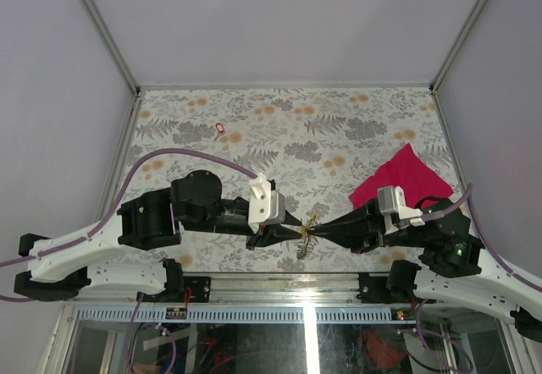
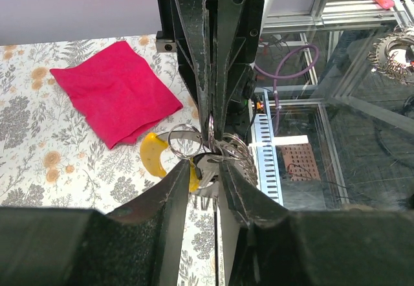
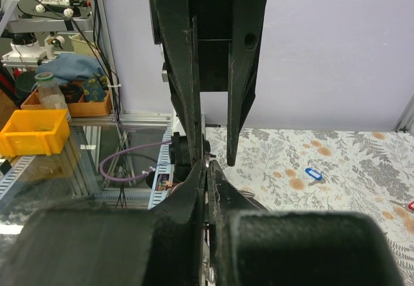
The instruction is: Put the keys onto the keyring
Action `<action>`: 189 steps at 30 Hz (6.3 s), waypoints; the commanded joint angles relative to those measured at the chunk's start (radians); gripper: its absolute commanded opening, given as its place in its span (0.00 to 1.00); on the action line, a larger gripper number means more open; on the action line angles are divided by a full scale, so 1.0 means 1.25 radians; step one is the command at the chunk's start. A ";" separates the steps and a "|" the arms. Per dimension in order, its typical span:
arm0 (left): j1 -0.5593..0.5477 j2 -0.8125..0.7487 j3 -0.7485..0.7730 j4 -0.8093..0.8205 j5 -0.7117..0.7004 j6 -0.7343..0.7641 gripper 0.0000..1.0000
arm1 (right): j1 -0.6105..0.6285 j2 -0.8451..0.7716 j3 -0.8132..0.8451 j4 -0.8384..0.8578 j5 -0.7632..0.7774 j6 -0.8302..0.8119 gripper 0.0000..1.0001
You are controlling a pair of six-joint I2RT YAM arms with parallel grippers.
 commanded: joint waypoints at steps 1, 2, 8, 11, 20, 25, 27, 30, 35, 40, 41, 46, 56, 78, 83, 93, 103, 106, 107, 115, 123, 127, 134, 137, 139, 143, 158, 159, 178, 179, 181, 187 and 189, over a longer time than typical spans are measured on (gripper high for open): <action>-0.004 0.002 -0.014 0.074 0.018 -0.010 0.26 | 0.003 -0.006 -0.006 0.105 -0.005 0.024 0.00; -0.004 0.000 -0.017 0.079 0.017 -0.013 0.26 | 0.003 -0.008 -0.012 0.116 -0.003 0.029 0.00; -0.004 -0.026 -0.056 0.155 0.004 -0.036 0.26 | 0.003 -0.021 -0.044 0.172 0.013 0.051 0.00; -0.003 -0.043 -0.084 0.201 -0.005 -0.050 0.26 | 0.003 -0.025 -0.052 0.184 0.017 0.056 0.00; -0.004 -0.044 -0.108 0.246 -0.002 -0.064 0.25 | 0.003 -0.027 -0.055 0.188 0.015 0.061 0.00; -0.004 -0.034 -0.102 0.246 0.002 -0.065 0.23 | 0.004 -0.025 -0.054 0.188 0.011 0.062 0.00; -0.004 -0.030 -0.100 0.246 0.004 -0.064 0.23 | 0.004 -0.025 -0.055 0.187 0.011 0.061 0.00; -0.004 -0.024 -0.096 0.241 0.004 -0.062 0.20 | 0.003 -0.025 -0.054 0.187 0.011 0.060 0.00; -0.004 -0.015 -0.090 0.231 0.002 -0.060 0.06 | 0.004 -0.025 -0.054 0.185 0.011 0.058 0.00; -0.004 -0.016 -0.085 0.227 -0.006 -0.062 0.00 | 0.003 -0.026 -0.055 0.181 0.012 0.057 0.00; -0.004 -0.016 -0.085 0.226 -0.009 -0.063 0.00 | 0.004 -0.027 -0.054 0.179 0.013 0.057 0.00; -0.003 -0.018 -0.084 0.219 -0.023 -0.076 0.00 | 0.004 -0.041 -0.053 0.161 0.029 0.051 0.00; -0.004 -0.019 -0.085 0.202 -0.026 -0.085 0.00 | 0.003 -0.070 -0.034 0.078 0.061 0.016 0.23; -0.004 -0.032 -0.092 0.200 -0.026 -0.095 0.00 | 0.004 -0.121 -0.048 -0.108 0.197 -0.118 0.57; -0.004 -0.035 -0.092 0.200 -0.017 -0.098 0.00 | 0.003 -0.104 -0.061 -0.105 0.211 -0.124 0.61; -0.004 -0.033 -0.085 0.199 -0.006 -0.098 0.00 | 0.004 -0.056 -0.084 -0.071 0.196 -0.122 0.61; -0.005 -0.044 -0.093 0.202 -0.002 -0.097 0.00 | 0.003 -0.035 -0.087 -0.035 0.199 -0.087 0.25; -0.003 -0.046 -0.096 0.202 -0.005 -0.096 0.00 | 0.004 -0.041 -0.086 -0.033 0.211 -0.080 0.14; -0.004 -0.048 -0.097 0.202 -0.006 -0.095 0.00 | 0.003 -0.043 -0.085 -0.036 0.216 -0.078 0.10; -0.004 -0.070 -0.126 0.230 -0.032 -0.106 0.24 | 0.003 -0.053 -0.051 -0.100 0.247 -0.073 0.00; -0.003 -0.076 -0.147 0.235 -0.122 -0.128 0.36 | 0.004 -0.044 0.017 -0.229 0.332 -0.088 0.00; -0.002 -0.076 -0.176 0.244 -0.226 -0.157 0.44 | 0.004 0.003 0.095 -0.362 0.397 -0.093 0.00; 0.060 -0.091 -0.215 0.244 -0.330 -0.214 0.60 | 0.003 0.099 0.216 -0.552 0.507 -0.082 0.00; 0.154 -0.108 -0.244 0.231 -0.278 -0.259 0.65 | 0.003 0.167 0.268 -0.647 0.566 -0.064 0.00; 0.209 -0.125 -0.268 0.225 -0.262 -0.280 0.72 | 0.003 0.232 0.299 -0.704 0.605 -0.045 0.00; 0.313 -0.148 -0.295 0.188 -0.258 -0.319 0.85 | 0.002 0.404 0.366 -0.802 0.633 -0.014 0.00; 0.396 -0.252 -0.340 -0.014 -0.372 -0.410 0.96 | -0.276 0.723 0.363 -0.708 0.399 -0.008 0.00; 0.396 -0.253 -0.342 -0.019 -0.374 -0.414 0.97 | -0.285 0.739 0.369 -0.704 0.399 -0.011 0.00; 0.426 -0.291 -0.389 -0.067 -0.386 -0.466 0.98 | -0.352 1.309 0.922 -0.764 0.343 -0.112 0.02; 0.427 -0.296 -0.394 -0.070 -0.386 -0.469 0.98 | -0.354 1.321 0.923 -0.767 0.345 -0.112 0.03; 0.426 -0.309 -0.400 -0.080 -0.392 -0.473 0.99 | -0.355 1.320 0.881 -0.756 0.346 -0.112 0.04; 0.426 -0.326 -0.432 -0.082 -0.389 -0.483 0.99 | -0.358 1.264 0.686 -0.679 0.339 -0.099 0.07; 0.426 -0.322 -0.437 -0.078 -0.384 -0.485 0.99 | -0.358 1.250 0.649 -0.673 0.339 -0.096 0.08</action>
